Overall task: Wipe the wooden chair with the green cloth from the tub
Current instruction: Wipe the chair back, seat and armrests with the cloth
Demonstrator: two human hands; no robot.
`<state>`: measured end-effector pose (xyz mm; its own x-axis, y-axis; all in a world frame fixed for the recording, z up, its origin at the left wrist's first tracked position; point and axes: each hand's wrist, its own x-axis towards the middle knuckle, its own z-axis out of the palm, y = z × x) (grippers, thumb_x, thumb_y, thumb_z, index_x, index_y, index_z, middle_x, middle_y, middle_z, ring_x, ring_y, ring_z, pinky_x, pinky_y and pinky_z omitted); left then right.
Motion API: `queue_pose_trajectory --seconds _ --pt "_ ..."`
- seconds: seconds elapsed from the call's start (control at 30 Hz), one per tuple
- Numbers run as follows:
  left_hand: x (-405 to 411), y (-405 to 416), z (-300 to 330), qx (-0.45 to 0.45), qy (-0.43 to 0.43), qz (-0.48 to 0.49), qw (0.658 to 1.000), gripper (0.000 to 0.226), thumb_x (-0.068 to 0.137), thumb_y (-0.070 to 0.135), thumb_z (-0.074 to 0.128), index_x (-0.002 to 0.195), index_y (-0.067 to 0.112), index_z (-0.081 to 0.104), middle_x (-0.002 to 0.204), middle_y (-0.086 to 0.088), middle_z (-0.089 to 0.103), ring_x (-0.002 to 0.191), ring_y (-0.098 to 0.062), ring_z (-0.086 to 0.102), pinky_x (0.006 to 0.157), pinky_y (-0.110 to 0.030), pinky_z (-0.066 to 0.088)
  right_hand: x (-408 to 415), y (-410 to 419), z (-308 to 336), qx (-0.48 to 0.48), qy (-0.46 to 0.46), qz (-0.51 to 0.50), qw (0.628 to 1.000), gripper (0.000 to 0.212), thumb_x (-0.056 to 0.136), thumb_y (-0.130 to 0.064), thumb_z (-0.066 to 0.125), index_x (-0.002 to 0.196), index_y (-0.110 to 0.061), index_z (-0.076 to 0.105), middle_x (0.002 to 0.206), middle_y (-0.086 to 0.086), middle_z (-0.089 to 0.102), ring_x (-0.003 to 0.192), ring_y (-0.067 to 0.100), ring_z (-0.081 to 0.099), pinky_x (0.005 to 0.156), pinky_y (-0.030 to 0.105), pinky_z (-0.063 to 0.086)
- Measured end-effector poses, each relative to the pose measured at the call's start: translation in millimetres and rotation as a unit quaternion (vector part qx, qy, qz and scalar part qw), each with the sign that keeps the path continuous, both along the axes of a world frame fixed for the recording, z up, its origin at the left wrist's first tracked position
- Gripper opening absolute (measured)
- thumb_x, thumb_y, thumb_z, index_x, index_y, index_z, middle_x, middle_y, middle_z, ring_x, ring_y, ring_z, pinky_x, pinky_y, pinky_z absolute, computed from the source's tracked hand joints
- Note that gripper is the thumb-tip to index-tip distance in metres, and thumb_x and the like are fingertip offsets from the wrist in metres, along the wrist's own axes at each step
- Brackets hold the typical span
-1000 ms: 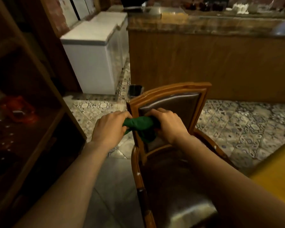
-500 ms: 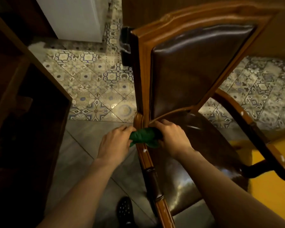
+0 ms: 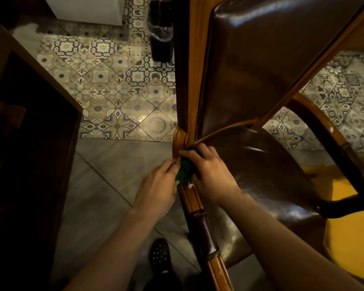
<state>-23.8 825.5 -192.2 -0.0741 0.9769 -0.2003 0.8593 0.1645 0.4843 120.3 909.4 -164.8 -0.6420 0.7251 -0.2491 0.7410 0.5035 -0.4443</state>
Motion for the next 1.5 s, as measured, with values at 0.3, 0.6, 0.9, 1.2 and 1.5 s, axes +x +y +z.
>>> queue_pose_trajectory --seconds 0.3,0.6,0.9,1.2,1.5 --pt "-34.4 24.7 -4.6 0.040 -0.035 0.032 0.998 0.034 0.091 0.019 0.038 0.113 0.024 0.064 0.136 0.008 0.055 0.123 -0.014 0.048 0.098 -0.033 0.041 -9.3 -19.1 -19.1 0.056 -0.033 0.030 0.997 0.079 0.090 -0.064 0.047 0.153 -0.019 0.031 0.153 0.010 0.039 0.134 0.033 0.038 0.103 0.048 0.046" --pt "-23.4 65.9 -25.1 0.050 -0.084 -0.096 0.991 0.057 0.103 0.044 0.013 0.152 0.024 0.034 0.163 0.006 0.021 0.150 -0.001 0.004 0.124 -0.034 0.008 -10.5 -34.3 -35.2 0.059 -0.038 -0.044 0.997 0.067 0.086 -0.046 0.064 0.141 -0.011 0.048 0.139 0.010 0.052 0.122 0.033 0.049 0.093 0.046 0.053" --pt "-21.8 56.7 -36.6 0.035 0.006 -0.137 0.990 0.056 0.104 0.033 0.025 0.157 0.018 0.016 0.165 0.004 0.004 0.149 -0.004 -0.011 0.118 -0.022 -0.006 -2.8 -51.5 -34.5 0.059 -0.055 -0.058 0.995 0.062 0.089 -0.043 0.058 0.143 -0.014 0.047 0.143 0.013 0.051 0.121 0.035 0.052 0.090 0.048 0.055" --pt "-16.9 53.3 -36.3 0.042 0.014 -0.127 0.991 0.057 0.104 0.032 0.031 0.157 0.016 0.015 0.166 0.002 0.004 0.150 -0.008 -0.009 0.120 -0.024 0.000 17.8 -78.1 -27.0 0.044 -0.080 -0.064 0.994 0.063 0.087 -0.042 0.064 0.142 -0.015 0.051 0.139 0.015 0.058 0.118 0.037 0.058 0.084 0.047 0.057" --pt "-17.2 58.8 -28.1 -0.007 0.007 -0.126 0.992 0.057 0.106 0.036 0.029 0.157 0.017 0.012 0.166 0.003 0.001 0.150 -0.007 -0.009 0.116 -0.023 -0.003 23.9 -77.5 6.6 -0.025 -0.150 -0.044 0.987 0.048 0.097 -0.050 0.049 0.137 -0.024 0.049 0.129 0.002 0.052 0.113 0.026 0.052 0.084 0.039 0.052"
